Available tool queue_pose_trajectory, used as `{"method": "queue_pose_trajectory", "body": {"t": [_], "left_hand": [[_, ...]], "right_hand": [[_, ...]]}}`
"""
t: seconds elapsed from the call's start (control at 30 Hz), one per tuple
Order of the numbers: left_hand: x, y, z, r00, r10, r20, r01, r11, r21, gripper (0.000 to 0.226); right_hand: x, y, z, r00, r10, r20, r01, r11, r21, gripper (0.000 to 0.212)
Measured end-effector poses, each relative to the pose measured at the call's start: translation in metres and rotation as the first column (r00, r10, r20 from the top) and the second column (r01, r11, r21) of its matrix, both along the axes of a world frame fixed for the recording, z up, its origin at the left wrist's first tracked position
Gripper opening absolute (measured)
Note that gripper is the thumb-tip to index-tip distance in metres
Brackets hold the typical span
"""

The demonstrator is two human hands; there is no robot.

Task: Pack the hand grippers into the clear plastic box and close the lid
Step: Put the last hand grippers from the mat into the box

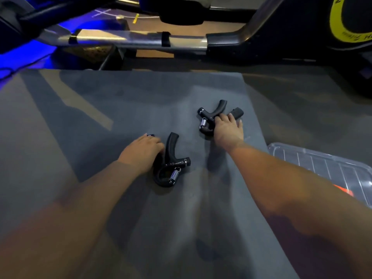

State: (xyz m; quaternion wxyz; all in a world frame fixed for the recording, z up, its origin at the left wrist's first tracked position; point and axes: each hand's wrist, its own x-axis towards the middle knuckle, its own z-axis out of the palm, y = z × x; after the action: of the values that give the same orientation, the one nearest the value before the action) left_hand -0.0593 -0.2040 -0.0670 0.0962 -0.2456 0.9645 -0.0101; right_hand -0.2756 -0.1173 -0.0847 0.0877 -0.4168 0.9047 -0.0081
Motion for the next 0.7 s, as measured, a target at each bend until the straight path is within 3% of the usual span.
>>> {"method": "queue_pose_trajectory", "body": {"t": [0.17, 0.27, 0.5, 0.7], "left_hand": [[0.002, 0.005, 0.009, 0.985, -0.038, 0.167, 0.039, 0.999, -0.006, 0.035], [0.006, 0.026, 0.018, 0.983, 0.009, 0.182, -0.021, 0.998, 0.066, 0.035], [0.012, 0.102, 0.029, 0.965, 0.262, 0.03, -0.259, 0.92, 0.295, 0.033], [0.015, 0.151, 0.02, 0.897, 0.442, -0.033, -0.366, 0.781, 0.506, 0.035]], "right_hand": [[0.002, 0.015, 0.007, 0.974, 0.135, -0.183, -0.128, 0.991, 0.049, 0.037], [0.015, 0.033, 0.016, 0.967, 0.188, -0.174, -0.17, 0.979, 0.114, 0.037], [0.058, 0.105, 0.039, 0.994, 0.052, 0.101, -0.069, 0.983, 0.173, 0.052], [0.072, 0.163, 0.058, 0.88, -0.181, 0.439, 0.173, 0.983, 0.059, 0.033]]}}
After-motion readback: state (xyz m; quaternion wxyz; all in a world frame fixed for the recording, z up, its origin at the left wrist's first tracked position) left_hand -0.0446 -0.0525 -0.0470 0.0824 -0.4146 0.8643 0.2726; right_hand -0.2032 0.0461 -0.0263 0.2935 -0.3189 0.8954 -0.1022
